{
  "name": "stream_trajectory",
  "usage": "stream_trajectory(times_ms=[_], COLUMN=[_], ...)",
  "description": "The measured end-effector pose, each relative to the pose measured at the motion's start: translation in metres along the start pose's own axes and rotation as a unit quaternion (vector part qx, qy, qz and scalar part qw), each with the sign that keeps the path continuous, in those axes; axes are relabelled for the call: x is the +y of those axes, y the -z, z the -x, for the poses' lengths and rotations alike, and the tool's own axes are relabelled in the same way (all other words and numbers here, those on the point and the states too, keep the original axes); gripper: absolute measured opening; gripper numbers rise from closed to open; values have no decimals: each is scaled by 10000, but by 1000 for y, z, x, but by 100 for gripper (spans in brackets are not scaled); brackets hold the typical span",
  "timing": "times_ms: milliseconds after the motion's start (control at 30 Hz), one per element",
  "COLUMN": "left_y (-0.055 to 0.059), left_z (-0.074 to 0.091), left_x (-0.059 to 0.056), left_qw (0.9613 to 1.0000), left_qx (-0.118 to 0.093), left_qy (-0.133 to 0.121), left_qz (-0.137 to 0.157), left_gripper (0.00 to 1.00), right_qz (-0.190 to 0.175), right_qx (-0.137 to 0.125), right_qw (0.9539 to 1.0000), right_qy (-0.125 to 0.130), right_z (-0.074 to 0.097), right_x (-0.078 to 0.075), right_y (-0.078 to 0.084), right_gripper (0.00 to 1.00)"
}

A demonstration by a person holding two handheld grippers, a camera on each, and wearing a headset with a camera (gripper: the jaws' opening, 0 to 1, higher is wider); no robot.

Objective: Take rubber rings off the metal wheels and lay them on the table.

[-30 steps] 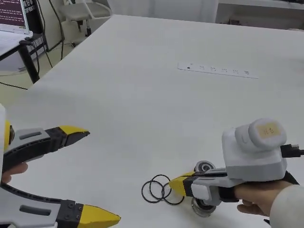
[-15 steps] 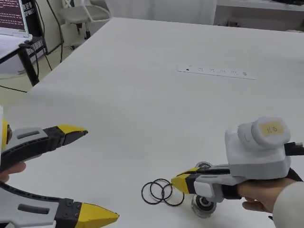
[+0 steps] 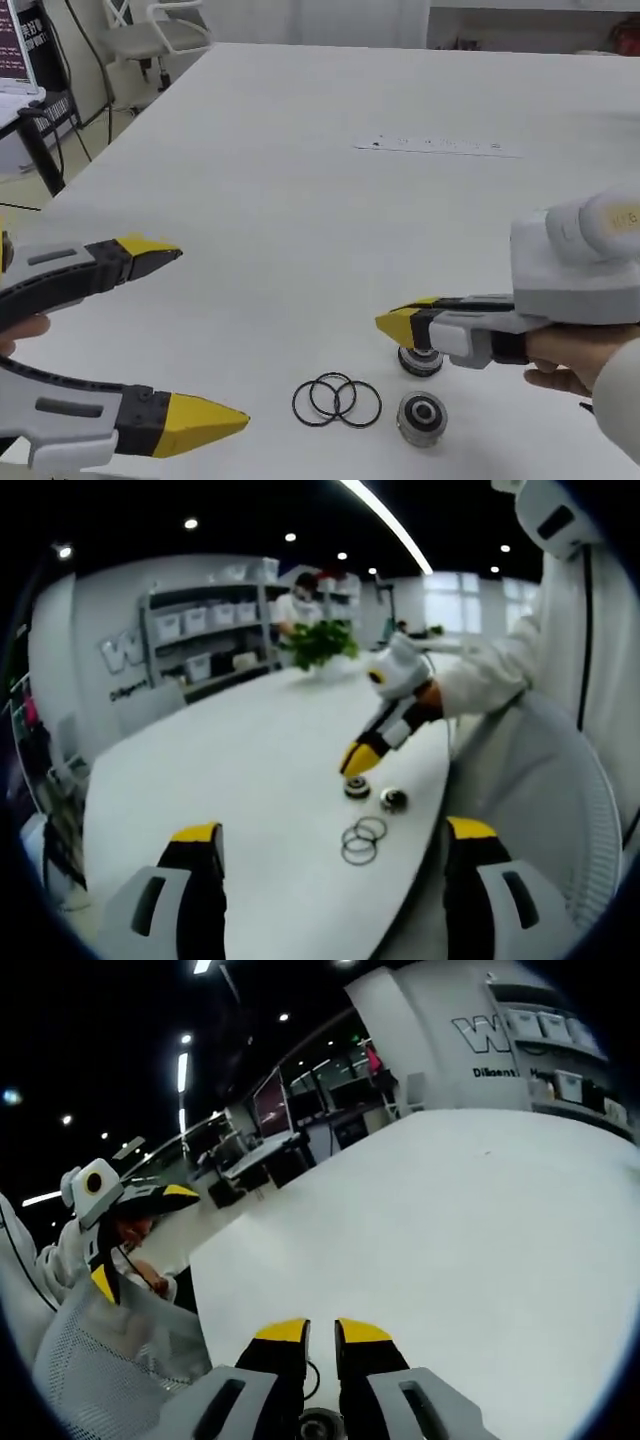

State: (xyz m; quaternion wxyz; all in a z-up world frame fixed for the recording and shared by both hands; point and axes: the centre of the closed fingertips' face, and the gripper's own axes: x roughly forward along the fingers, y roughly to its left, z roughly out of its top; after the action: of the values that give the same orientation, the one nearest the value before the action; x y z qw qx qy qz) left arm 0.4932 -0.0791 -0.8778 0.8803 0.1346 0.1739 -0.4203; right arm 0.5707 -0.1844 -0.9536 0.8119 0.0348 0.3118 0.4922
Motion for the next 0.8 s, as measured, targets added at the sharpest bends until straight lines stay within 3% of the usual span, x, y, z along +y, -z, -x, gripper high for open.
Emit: stream_trajectory(times_ms=[200, 367, 433, 567, 800], left_y=[-21, -42, -51, -67, -85], left_z=[-10, -22, -27, -41, -73], left_x=[-3, -5, -6, -6, -8], left_qw=[9995, 9977, 9965, 9940, 9891], left_qx=[-141, -248, -319, -448, -544], left_qy=[180, 361, 440, 564, 794], left_qz=[-239, -508, -631, -820, -1118], left_gripper=[90, 88, 88, 85, 77], right_qz=[-97, -47, 87, 139, 91], right_qx=[-310, -366, -208, 41, 346], right_qw=[9993, 9980, 9971, 9975, 9968], right_qy=[203, 508, 733, 689, 721], right_z=[16, 27, 30, 30, 29], right_x=[-9, -26, -36, -40, -48], right_y=[-9, -6, 3, 23, 44], right_gripper=[8, 8, 8, 9, 13])
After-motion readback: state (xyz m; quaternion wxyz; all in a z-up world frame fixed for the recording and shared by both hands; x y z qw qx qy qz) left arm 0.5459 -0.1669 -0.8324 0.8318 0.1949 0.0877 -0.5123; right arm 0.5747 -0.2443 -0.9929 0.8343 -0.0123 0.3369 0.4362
